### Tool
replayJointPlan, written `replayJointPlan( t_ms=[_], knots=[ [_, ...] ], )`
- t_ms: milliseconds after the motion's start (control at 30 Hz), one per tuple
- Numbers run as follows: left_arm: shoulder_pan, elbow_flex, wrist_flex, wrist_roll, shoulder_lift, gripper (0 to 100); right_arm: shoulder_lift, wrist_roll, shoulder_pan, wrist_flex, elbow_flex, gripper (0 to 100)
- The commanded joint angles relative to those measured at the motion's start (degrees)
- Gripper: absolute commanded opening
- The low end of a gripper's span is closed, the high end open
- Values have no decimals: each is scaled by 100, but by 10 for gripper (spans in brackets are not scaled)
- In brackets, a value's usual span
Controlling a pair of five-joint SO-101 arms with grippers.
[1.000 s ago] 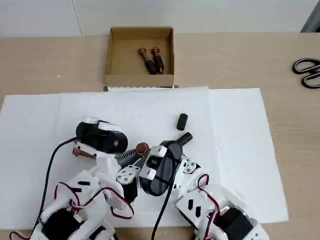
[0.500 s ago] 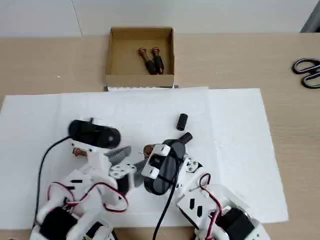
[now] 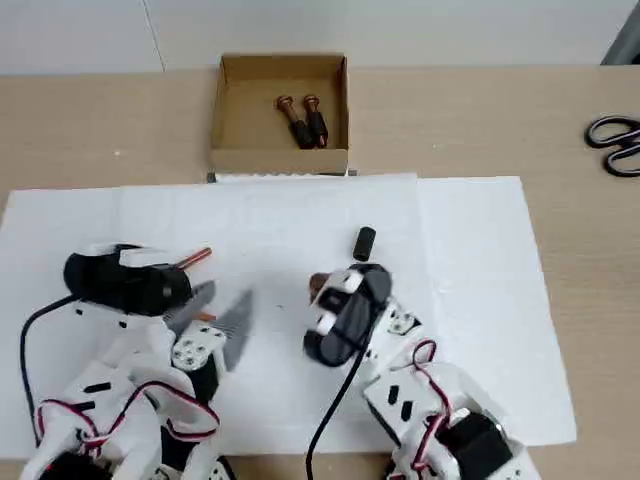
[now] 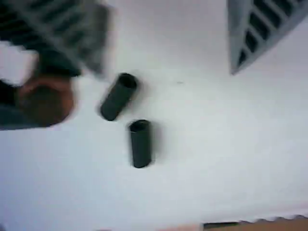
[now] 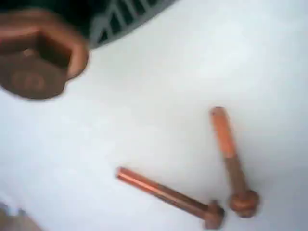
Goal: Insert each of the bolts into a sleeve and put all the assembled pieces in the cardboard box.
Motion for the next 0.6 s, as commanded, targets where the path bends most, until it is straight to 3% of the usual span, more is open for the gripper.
replayJointPlan(
  t_ms=[0,133,267,400,567],
  knots=[
    [-677,145,-79,-255,0,21,-66,-26,523,-215,-53,2],
    [-1495,1429,-747,-695,0,6,-66,-677,1103,-215,-79,2],
    [-1925,2905,-2127,-1723,0,6,-13,-1371,1631,-462,-88,2],
    [-1952,3987,-3349,-2189,0,6,224,-1512,1745,-1103,-132,2],
    [-1943,4673,-3851,-2189,0,6,1727,-1538,1754,-1473,-1055,2]
  ],
)
